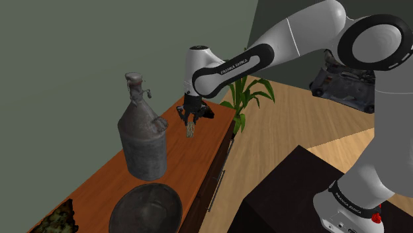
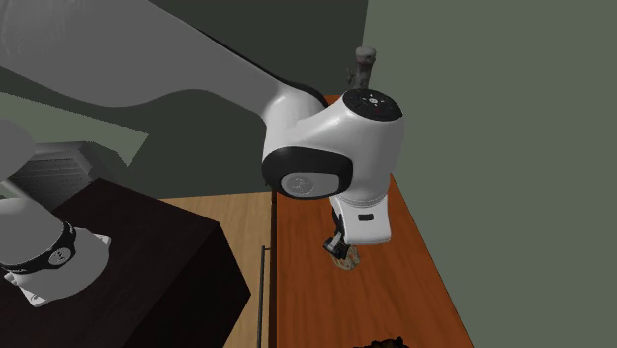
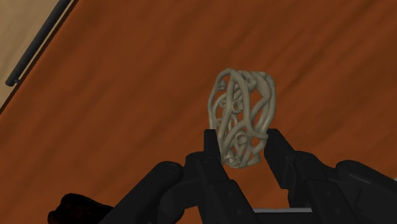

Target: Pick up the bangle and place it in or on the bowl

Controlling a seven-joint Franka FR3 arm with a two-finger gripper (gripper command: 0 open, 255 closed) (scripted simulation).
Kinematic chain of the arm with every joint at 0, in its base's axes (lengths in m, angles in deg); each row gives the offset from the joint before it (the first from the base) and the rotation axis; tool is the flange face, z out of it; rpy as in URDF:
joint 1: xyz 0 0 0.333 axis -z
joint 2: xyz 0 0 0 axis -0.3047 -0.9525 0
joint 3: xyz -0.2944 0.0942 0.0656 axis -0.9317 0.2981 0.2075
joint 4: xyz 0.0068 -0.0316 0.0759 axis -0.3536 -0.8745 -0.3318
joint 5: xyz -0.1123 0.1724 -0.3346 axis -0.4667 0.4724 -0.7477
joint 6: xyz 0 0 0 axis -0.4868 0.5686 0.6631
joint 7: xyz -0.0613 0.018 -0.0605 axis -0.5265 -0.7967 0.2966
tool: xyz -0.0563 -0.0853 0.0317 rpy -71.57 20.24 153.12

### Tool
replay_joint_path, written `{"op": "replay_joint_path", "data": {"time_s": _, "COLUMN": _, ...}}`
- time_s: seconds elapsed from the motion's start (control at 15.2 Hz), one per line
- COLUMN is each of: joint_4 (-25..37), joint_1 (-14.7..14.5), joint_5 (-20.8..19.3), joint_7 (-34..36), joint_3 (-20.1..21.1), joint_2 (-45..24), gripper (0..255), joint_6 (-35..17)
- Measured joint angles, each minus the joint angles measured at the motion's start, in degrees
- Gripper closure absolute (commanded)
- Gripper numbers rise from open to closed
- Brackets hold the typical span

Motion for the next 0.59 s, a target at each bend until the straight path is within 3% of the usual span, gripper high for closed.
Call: {"op": "replay_joint_path", "data": {"time_s": 0.59, "joint_4": 0.2, "joint_1": 0.0, "joint_5": 0.1, "joint_7": 0.0, "joint_3": 0.1, "joint_2": 0.5, "gripper": 255, "joint_6": 0.7}}
